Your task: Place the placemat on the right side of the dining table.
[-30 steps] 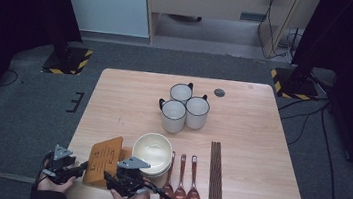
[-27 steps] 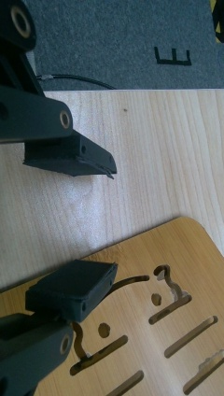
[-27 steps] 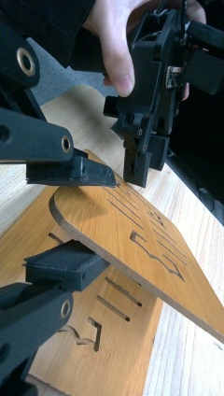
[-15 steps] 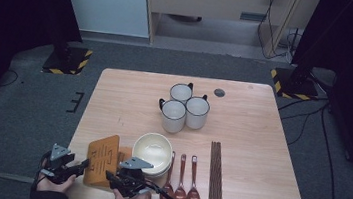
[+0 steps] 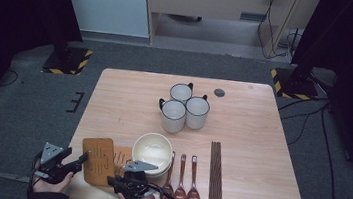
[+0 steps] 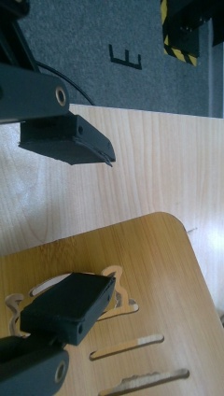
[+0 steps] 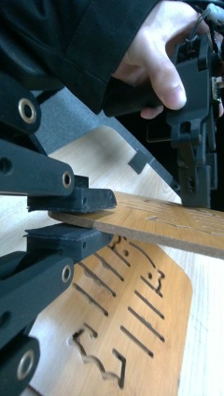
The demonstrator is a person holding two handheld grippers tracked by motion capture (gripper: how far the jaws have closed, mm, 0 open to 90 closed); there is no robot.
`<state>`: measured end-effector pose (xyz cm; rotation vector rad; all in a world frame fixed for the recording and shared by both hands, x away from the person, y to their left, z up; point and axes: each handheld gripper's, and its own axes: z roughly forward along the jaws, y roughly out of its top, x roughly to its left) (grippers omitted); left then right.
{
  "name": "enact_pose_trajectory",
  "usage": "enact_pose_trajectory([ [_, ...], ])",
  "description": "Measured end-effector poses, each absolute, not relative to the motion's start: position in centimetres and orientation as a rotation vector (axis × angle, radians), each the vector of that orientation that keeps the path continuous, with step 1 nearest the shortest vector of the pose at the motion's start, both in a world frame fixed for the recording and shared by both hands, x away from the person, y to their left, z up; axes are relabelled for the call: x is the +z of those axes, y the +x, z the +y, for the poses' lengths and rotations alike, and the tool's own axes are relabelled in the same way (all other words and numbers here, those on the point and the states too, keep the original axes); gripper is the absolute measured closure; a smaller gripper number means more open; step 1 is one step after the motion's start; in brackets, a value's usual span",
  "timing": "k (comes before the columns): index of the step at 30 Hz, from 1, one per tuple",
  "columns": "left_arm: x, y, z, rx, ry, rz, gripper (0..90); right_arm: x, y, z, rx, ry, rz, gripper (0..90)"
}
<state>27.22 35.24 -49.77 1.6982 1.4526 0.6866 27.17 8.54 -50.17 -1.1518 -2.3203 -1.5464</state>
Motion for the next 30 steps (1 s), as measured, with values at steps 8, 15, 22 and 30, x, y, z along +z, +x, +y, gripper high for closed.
enact_pose_trajectory([
  [8,-49.49,27.01,35.3,0.704,1.679,1.437,32.8,-50.35,27.16,8.44,-1.527,-1.151,-2.271,86.3],
  [15,-49.36,26.91,35.37,0.705,1.655,1.434,33.4,-50.44,27.09,8.42,-1.549,-1.172,-2.24,87.2],
  [22,-49.27,26.89,35.28,0.696,1.642,1.42,32.2,-50.17,27.02,8.24,-1.58,-1.185,-2.235,87.2],
  [30,-49.35,26.96,35.22,0.688,1.648,1.422,31.7,-49.69,27.24,7.72,-1.638,-1.212,-2.23,87.2],
])
